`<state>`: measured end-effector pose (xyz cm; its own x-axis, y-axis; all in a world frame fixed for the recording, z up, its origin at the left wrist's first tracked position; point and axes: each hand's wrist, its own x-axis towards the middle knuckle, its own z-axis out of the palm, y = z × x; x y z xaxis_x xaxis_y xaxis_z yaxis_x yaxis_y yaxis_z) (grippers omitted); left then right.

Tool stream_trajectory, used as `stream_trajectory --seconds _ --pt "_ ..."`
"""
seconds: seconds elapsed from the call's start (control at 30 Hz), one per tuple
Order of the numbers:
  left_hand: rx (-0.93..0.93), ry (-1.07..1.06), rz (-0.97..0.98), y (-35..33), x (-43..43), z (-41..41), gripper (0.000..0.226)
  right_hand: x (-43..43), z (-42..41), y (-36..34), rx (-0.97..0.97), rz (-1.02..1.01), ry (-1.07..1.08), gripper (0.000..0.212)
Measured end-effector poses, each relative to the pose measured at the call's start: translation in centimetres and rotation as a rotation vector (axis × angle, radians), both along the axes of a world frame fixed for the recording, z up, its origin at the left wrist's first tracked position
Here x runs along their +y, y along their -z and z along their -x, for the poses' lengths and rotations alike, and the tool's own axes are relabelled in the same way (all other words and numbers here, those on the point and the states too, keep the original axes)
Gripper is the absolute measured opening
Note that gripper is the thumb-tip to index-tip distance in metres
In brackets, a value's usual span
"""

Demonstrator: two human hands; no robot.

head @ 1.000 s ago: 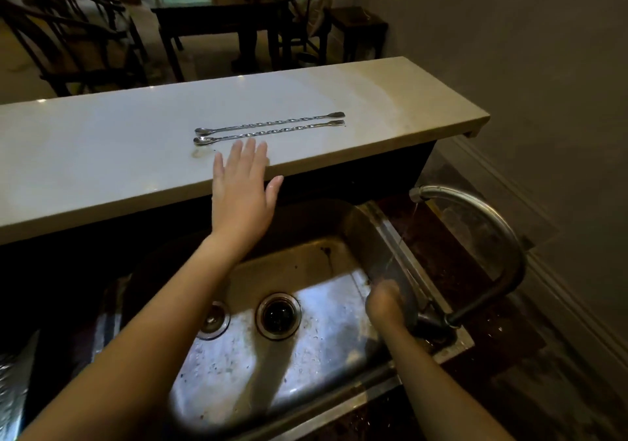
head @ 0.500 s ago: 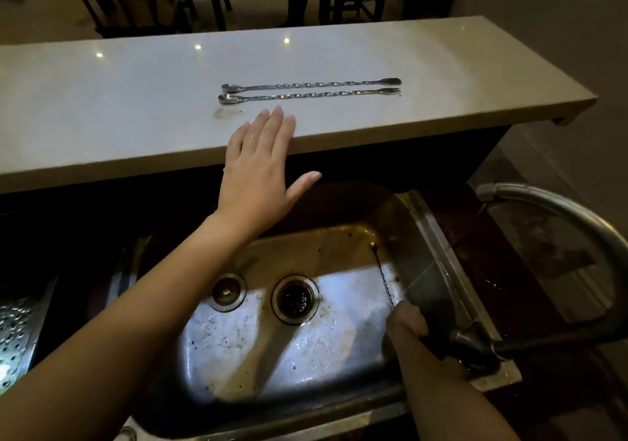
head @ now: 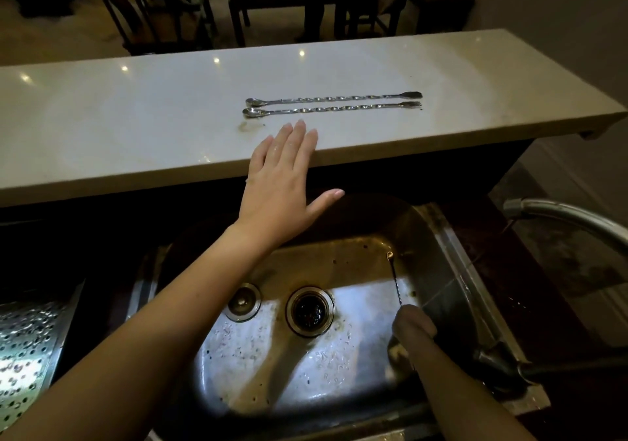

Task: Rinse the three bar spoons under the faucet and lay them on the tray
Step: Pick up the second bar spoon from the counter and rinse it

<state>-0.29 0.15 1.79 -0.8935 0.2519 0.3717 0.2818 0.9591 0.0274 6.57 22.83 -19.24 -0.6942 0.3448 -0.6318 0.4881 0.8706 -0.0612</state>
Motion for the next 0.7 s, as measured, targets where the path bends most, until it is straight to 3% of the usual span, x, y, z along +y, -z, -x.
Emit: stream_trajectory --seconds 0.2,0.47,0.57,0.7 --pt "-0.047 0.019 -0.003 -0.7 0.0 -0.3 0.091 -1.8 2.0 -10.0 0.139 -0.061 -0.174 0.027" --pt "-0.085 0.048 -0.011 -1.1 -0.3 -0.2 0.094 -4.6 5.2 -28.5 0.658 -0.106 -0.356 0.027" --pt "-0.099 0.048 -0.006 -1.2 -0.3 -0.1 0.096 -6.0 8.7 -31.6 0.815 -0.121 -0.519 0.023" --pt "-0.109 0.057 -0.001 -1.1 -0.4 0.1 0.097 -7.5 14.8 -31.4 0.77 -0.248 -0.735 0.024"
